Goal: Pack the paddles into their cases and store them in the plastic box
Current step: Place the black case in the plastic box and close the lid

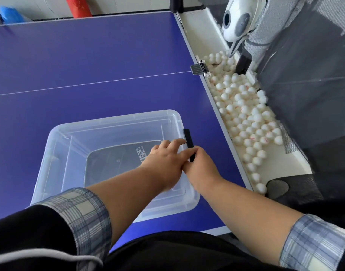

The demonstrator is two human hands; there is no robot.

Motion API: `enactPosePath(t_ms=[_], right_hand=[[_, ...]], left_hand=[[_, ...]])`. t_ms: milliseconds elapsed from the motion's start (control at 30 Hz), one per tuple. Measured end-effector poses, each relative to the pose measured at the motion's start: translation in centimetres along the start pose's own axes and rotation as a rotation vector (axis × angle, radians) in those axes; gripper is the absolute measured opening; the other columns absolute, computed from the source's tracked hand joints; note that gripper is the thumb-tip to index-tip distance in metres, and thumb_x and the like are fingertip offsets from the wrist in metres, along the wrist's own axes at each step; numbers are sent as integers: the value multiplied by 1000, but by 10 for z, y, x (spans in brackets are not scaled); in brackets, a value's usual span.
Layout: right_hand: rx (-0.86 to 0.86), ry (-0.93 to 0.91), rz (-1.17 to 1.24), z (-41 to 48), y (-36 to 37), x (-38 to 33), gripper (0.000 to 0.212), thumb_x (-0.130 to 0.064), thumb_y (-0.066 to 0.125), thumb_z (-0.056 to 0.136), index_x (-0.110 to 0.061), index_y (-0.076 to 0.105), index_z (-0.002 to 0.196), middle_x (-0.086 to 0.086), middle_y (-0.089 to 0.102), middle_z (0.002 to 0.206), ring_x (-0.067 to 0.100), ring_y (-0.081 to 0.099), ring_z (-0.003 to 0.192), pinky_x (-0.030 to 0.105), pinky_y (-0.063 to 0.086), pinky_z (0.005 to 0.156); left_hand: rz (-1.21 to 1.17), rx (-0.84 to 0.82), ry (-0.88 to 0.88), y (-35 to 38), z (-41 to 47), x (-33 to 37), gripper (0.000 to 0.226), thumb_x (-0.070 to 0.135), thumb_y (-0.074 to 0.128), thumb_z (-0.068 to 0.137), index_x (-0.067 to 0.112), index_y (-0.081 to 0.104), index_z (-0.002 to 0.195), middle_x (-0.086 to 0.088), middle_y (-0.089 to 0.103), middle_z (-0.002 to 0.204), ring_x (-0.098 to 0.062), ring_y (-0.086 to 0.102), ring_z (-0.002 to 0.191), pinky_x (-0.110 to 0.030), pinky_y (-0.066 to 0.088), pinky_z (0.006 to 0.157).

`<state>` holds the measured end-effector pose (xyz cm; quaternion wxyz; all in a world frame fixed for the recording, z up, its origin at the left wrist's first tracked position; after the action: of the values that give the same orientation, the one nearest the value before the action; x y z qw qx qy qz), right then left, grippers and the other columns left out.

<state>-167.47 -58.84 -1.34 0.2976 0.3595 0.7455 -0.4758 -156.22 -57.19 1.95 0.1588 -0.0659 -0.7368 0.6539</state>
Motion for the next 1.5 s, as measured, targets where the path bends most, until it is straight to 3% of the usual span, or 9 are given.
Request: enactPosePath(t_ms=[100,167,233,300,500,700,833,1233,1500], right_hand=[[36,-39,22,-5,-2,1,26,-40,70,89,-28,55,106,-11,64,88,5,65,76,17,46,60],[0,-71,23,-13,4,5,51,-46,74,84,-30,51,126,-11,65,113,5,65,103,21,53,79],[-33,-77,-25,-19,10,9,83,-51,75,81,-28,33,148,-8,52,141,10,54,128,26,49,97],[-20,-84,-41,-21,10,9,89,-50,75,82,-28,26,153,-6,47,148,11,49,134,28,47,103],[63,-103,20,-25,5,5,69,-42,71,90,-33,37,149,-8,56,140,12,55,128,38,51,103],[147,-130,-72,-31,2,0,49,-42,67,92,-35,46,136,-11,64,115,11,64,105,29,56,83],[141,-93,-123,-29,4,-1,58,-41,65,94,-26,42,145,-2,63,126,18,63,113,40,56,93],[181,-143,-240,-33,11,-21,48,-34,60,99,-19,46,142,3,65,122,21,66,109,37,57,90],[211,-192,-220,-35,13,-23,20,-25,55,100,-21,57,119,1,66,100,19,66,89,37,58,77]], left_hand=[[-7,14,39,-5,4,-4,65,21,56,92,45,30,147,2,23,153,-28,32,130,-46,36,108],[0,37,80,-8,5,-5,58,24,54,92,42,39,145,1,24,155,-28,29,132,-46,35,107],[16,54,133,-10,8,-6,54,25,54,90,37,46,142,-1,24,158,-29,20,142,-49,29,113],[34,48,200,-10,10,-3,51,26,53,91,31,49,141,-3,25,160,-30,10,149,-49,19,120],[85,110,247,-12,11,1,43,24,56,89,18,59,131,-11,49,143,-32,35,141,-46,22,120],[102,251,242,-17,9,1,35,24,53,83,12,68,112,-12,62,124,-34,54,123,-46,25,118],[127,270,262,-19,9,5,38,28,44,83,12,69,106,-9,64,118,-32,57,115,-48,29,117],[194,263,184,-24,6,-4,27,24,59,79,9,69,100,-9,66,108,-32,61,106,-46,30,116],[173,288,135,-23,4,-7,41,29,33,85,9,69,94,-10,64,97,-34,60,101,-48,33,113]])
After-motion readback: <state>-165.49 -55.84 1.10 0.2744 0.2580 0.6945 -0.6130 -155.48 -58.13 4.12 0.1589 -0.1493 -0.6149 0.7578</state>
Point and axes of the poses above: each hand's wrist, its own z-axis towards the middle knuckle, its own y-axis out of the palm, x = y × z, the point moved 6 cm from there along z, towards the middle knuckle
